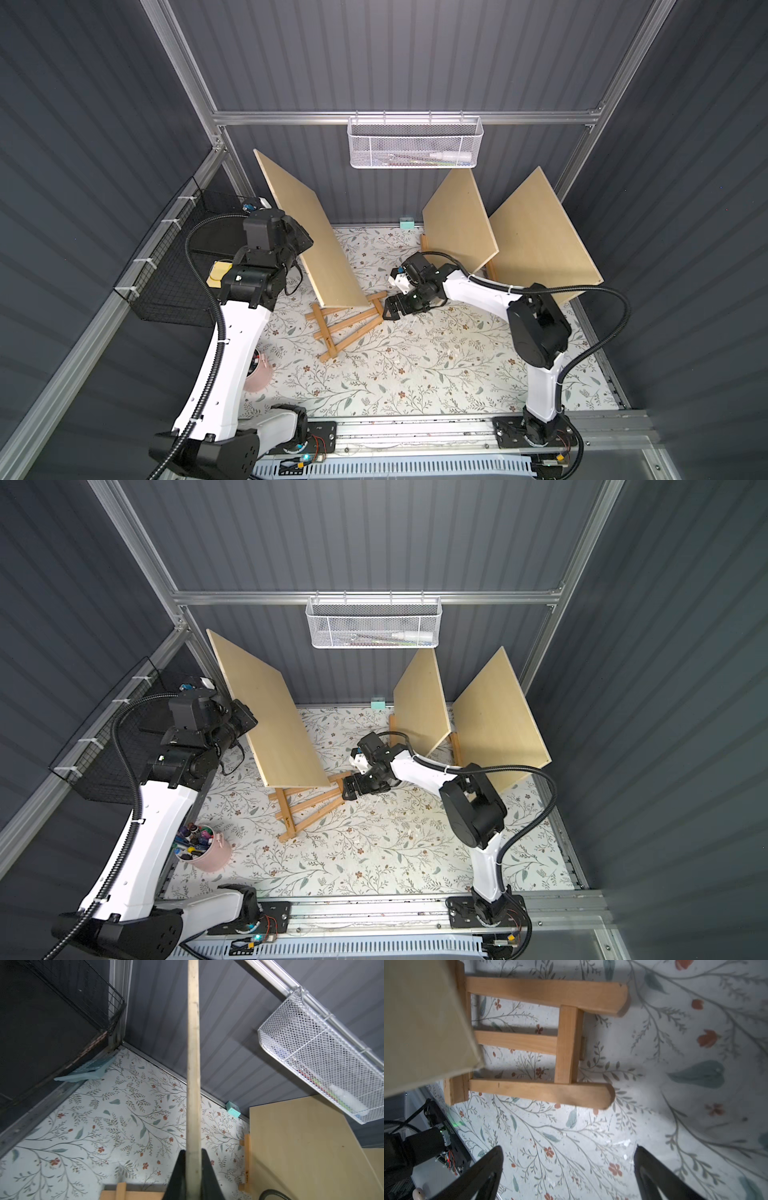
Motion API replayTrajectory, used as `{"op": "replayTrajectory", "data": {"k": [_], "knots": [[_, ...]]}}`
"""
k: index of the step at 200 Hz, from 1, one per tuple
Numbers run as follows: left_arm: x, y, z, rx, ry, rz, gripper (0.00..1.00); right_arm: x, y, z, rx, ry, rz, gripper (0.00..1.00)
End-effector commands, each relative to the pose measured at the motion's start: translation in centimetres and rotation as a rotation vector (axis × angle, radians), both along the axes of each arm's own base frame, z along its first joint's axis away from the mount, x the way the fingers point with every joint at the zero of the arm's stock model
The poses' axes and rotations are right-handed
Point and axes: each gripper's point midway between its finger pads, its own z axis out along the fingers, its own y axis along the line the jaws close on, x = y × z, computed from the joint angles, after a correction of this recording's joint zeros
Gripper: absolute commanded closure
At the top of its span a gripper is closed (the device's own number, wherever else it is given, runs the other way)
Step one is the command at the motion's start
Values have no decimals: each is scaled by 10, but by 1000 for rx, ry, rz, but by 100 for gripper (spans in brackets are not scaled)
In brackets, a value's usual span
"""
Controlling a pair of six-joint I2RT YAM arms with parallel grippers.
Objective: Assemble the easel
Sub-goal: Adjust the easel at the center of the board.
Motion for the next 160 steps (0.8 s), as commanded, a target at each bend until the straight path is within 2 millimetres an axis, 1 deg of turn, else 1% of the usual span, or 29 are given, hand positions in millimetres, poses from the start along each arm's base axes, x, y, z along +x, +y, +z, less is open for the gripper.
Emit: {"op": "replayTrajectory", "data": {"k": [1,23,59,87,91,115,128,137,151,160], "knots": [[-23,17,98,-6,-336,61,100,-6,10,-7,-31,92,-18,2],[-27,20,100,4,-344,77,100,-7,16,-26,-91,164,-15,2],[-26,24,98,29,-337,91,100,-7,21,-39,-136,208,-13,3],[-23,19,94,16,-329,70,100,5,12,-53,-248,181,-47,5],[-23,19,93,13,-327,68,100,10,7,-57,-288,153,-58,6],[-24,18,92,-1,-327,67,100,24,-13,-66,-447,65,-44,6],[-24,18,92,-4,-328,66,100,36,-24,-64,-538,-20,-35,6],[-24,18,93,-5,-328,64,100,49,-33,-58,-598,-95,-37,6],[-23,17,92,-6,-323,63,100,71,-44,-40,-676,-222,-50,5],[-22,17,91,-8,-319,64,100,83,-44,-23,-681,-297,-53,5]]}}
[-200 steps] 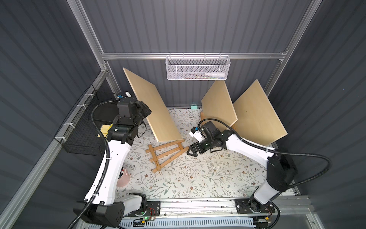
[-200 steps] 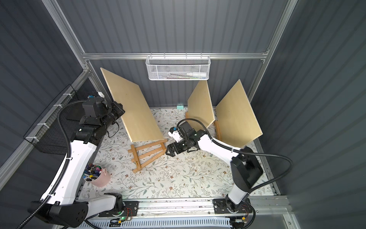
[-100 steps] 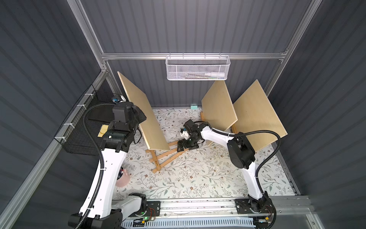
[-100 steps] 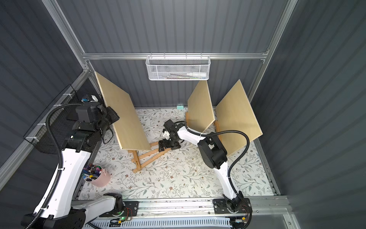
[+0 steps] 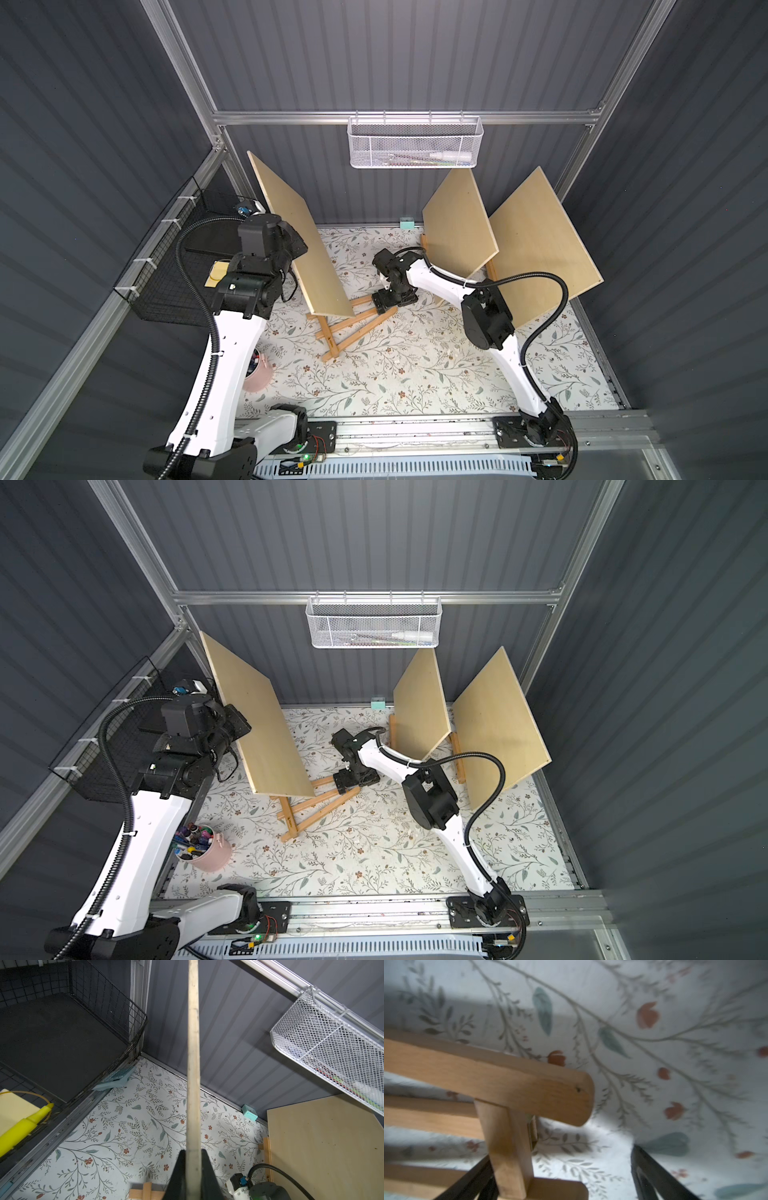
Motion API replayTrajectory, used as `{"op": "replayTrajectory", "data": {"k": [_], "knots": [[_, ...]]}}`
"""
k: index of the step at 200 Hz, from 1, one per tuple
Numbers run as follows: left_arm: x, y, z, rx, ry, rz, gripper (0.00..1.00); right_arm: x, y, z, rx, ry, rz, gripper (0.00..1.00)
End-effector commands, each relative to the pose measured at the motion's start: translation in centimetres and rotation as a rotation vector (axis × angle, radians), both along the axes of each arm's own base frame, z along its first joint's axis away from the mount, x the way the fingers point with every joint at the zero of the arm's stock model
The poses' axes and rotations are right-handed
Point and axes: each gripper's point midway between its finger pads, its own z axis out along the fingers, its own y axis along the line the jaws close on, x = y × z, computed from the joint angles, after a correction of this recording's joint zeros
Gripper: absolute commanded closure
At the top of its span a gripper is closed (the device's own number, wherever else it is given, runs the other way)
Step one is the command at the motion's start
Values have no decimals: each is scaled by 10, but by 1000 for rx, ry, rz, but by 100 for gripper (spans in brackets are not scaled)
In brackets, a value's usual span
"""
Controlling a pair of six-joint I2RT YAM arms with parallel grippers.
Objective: Assemble the easel
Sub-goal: Adjust the easel at the center of the board.
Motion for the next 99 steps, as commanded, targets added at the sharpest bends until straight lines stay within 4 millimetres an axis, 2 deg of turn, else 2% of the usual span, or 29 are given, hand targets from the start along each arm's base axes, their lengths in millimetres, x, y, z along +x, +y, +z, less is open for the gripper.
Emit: {"op": "replayTrajectory", "data": {"k": [1,23,38,49,62,74,99], "knots": [[-9,2,87,-84,-317,8,100,33,-43,22,-246,-203,30,5],[-7,2,84,-82,-303,11,100,44,-25,64,-113,-316,65,4],[-6,3,82,-84,-295,14,100,39,-15,90,-1,-321,61,4],[-7,4,83,-86,-296,23,100,31,-18,98,40,-294,45,4],[-9,8,83,-86,-300,41,100,19,-27,99,66,-232,10,4],[-10,9,85,-86,-306,49,100,3,-34,91,91,-138,-21,4],[-6,7,86,-88,-307,40,100,-44,-20,65,218,121,-3,5]]}}
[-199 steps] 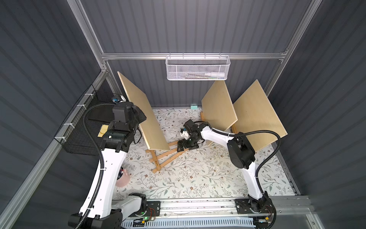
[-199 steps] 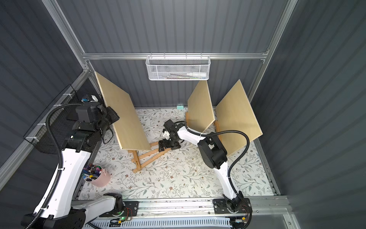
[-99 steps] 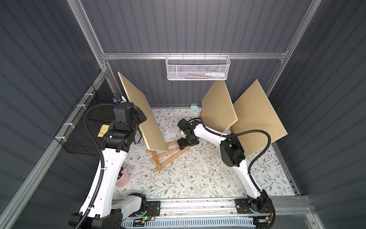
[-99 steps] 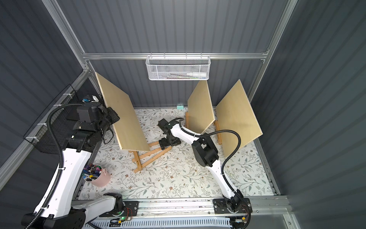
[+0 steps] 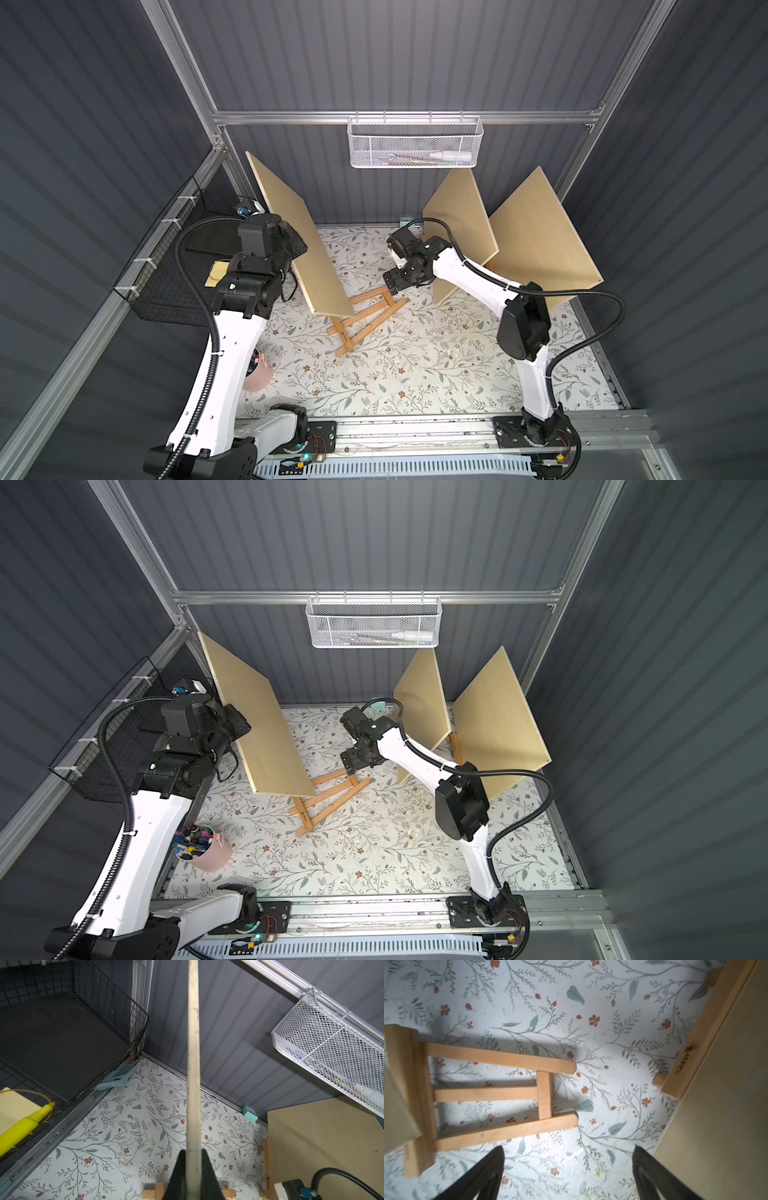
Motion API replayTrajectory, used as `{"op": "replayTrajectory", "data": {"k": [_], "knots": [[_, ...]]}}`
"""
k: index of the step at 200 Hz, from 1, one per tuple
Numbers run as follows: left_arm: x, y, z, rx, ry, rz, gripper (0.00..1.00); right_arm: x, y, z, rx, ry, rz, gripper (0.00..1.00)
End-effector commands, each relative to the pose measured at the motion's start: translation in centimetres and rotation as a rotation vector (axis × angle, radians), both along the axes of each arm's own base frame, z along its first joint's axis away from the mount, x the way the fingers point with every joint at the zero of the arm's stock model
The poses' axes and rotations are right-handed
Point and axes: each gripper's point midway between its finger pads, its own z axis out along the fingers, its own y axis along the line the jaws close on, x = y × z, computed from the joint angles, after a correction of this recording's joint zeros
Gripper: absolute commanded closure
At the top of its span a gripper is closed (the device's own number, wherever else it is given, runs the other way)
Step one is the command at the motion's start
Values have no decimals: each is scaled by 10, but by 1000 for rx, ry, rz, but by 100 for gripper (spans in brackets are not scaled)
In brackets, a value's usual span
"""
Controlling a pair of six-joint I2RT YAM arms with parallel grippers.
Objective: Assemble the easel
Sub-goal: Adjust the easel at the center of the board.
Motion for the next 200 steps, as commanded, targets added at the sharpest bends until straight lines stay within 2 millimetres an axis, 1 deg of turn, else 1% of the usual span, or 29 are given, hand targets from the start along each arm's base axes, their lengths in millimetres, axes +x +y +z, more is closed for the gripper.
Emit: {"op": "replayTrajectory", "data": {"k": [1,8,18,26,35,57,71,94,107,124,132,150,160,177,200], "knots": [[-6,6,87,-81,-309,32,100,-51,9,-47,81,314,27,5],[-6,6,88,-82,-309,33,100,-65,18,-52,137,394,51,5],[-5,6,90,-82,-314,36,100,-77,25,-61,181,469,59,6],[-5,7,92,-77,-317,39,100,-83,29,-67,203,510,65,6],[-5,8,93,-74,-319,46,100,-84,29,-74,201,538,57,6],[-7,9,94,-73,-324,52,100,-75,34,-86,186,546,48,6],[-7,10,93,-74,-325,53,100,-63,44,-90,201,540,35,5],[-10,11,91,-74,-321,61,100,-38,59,-95,196,504,4,5],[-11,13,88,-70,-314,70,100,-27,62,-99,167,482,-4,5],[-13,16,85,-62,-305,83,100,-15,57,-108,102,454,-26,6],[-13,17,85,-57,-302,90,100,-13,53,-113,67,444,-33,7],[-14,19,84,-50,-300,96,100,-4,38,-123,-33,377,-54,11],[-14,19,83,-49,-297,100,100,0,30,-128,-92,338,-55,16],[-12,18,83,-51,-295,94,100,10,15,-133,-203,258,-51,24],[-8,15,83,-57,-293,85,100,23,0,-132,-313,174,-54,29]]}}
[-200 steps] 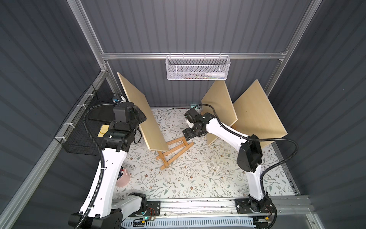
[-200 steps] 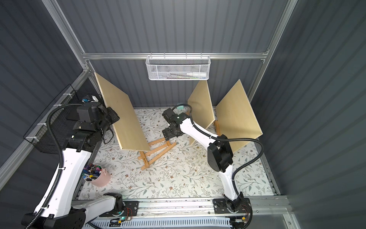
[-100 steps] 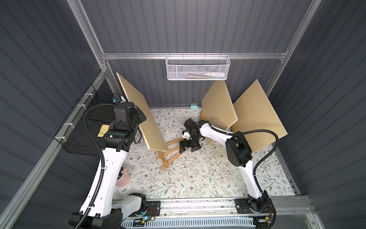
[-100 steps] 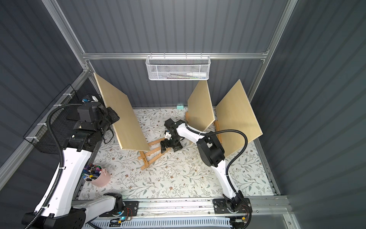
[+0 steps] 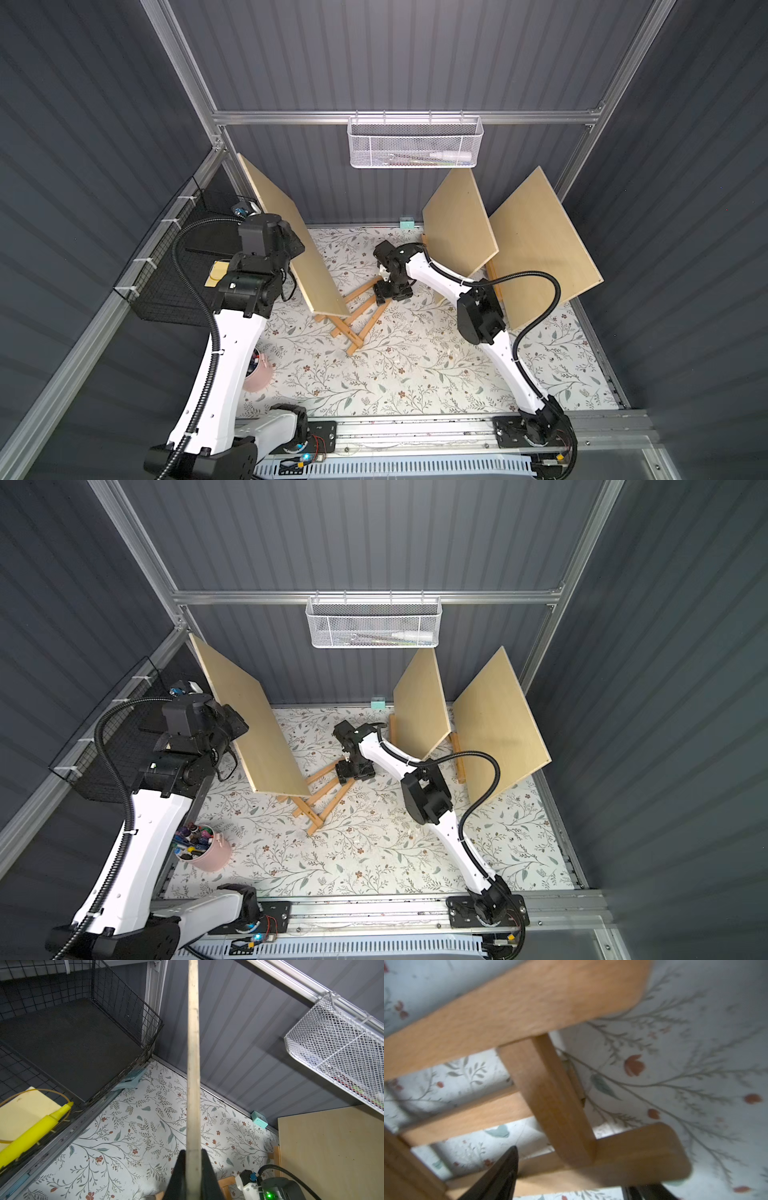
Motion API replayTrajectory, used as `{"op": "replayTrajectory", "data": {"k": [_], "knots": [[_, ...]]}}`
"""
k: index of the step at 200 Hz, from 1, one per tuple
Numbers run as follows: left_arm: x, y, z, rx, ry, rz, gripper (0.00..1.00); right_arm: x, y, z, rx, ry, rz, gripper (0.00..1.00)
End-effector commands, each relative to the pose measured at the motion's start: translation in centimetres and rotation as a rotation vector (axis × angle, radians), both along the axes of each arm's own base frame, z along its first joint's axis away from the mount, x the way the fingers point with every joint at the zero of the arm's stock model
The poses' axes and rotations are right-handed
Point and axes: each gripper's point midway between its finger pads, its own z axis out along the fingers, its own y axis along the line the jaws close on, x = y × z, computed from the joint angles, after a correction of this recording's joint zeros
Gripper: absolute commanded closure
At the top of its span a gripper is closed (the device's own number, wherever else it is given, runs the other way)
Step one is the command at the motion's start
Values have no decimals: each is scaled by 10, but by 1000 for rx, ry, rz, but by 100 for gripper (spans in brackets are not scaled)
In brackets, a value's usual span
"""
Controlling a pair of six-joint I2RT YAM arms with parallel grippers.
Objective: Assemble the easel
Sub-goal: Adjust the easel at the center of the board.
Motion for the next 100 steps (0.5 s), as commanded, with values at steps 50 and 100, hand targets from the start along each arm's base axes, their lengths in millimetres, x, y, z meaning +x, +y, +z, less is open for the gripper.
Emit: {"op": "replayTrajectory", "data": {"k": [50,100], "knots": [[-5,5,86,-83,-311,32,100,8,-26,-15,-166,-62,-5,52],[-11,10,94,-76,-337,51,100,7,-23,2,33,-5,-87,78]]}}
